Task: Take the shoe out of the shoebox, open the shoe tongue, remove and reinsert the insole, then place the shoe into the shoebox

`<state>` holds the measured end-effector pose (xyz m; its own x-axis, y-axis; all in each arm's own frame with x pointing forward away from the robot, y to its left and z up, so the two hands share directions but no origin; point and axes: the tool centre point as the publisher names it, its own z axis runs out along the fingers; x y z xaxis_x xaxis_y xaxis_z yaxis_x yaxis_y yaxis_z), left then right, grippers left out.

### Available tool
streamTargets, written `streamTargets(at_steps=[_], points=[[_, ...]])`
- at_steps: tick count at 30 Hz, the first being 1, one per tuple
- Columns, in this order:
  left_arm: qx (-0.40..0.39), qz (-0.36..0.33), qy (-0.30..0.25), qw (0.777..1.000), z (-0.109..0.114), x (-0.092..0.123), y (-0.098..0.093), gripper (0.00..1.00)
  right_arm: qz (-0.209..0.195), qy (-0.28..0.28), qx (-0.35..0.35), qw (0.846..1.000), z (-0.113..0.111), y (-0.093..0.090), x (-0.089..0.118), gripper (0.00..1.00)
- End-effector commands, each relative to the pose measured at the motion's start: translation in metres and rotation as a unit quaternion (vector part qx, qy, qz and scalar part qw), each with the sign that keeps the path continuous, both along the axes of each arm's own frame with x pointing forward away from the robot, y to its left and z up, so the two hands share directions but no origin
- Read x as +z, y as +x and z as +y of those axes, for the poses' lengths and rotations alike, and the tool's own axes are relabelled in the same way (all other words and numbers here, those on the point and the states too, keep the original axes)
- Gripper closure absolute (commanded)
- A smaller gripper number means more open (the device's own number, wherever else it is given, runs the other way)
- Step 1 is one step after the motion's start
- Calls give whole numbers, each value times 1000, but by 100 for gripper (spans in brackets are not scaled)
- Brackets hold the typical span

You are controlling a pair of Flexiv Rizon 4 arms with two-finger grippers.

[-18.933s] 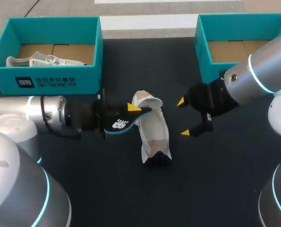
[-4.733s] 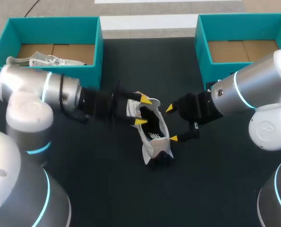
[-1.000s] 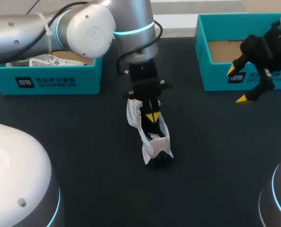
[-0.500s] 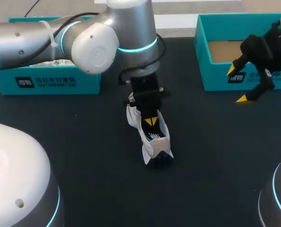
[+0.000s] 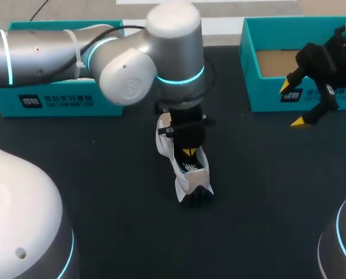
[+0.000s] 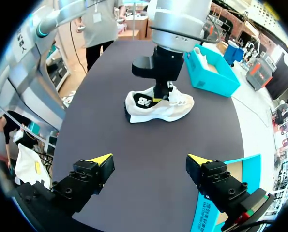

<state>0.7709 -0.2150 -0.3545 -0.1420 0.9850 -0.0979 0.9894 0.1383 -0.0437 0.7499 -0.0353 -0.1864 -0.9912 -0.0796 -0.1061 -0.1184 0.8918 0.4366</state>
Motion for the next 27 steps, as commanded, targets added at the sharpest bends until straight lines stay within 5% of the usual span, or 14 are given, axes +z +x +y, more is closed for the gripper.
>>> streamTargets(at_steps=[1, 13, 22, 27], points=[[4, -11, 4, 1000, -4, -14, -5, 100, 1, -1, -1, 1000, 1, 1, 0, 0], [5, -39, 22, 999, 0, -33, -6, 100, 1, -1, -1, 1000, 1, 1, 0, 0], [-7, -19, 1, 1000, -3, 4, -9, 100, 1, -1, -1, 1000, 1, 1, 0, 0], [-21, -2, 13, 1000, -5, 1, -23, 100, 1, -1, -1, 1000, 1, 1, 0, 0]])
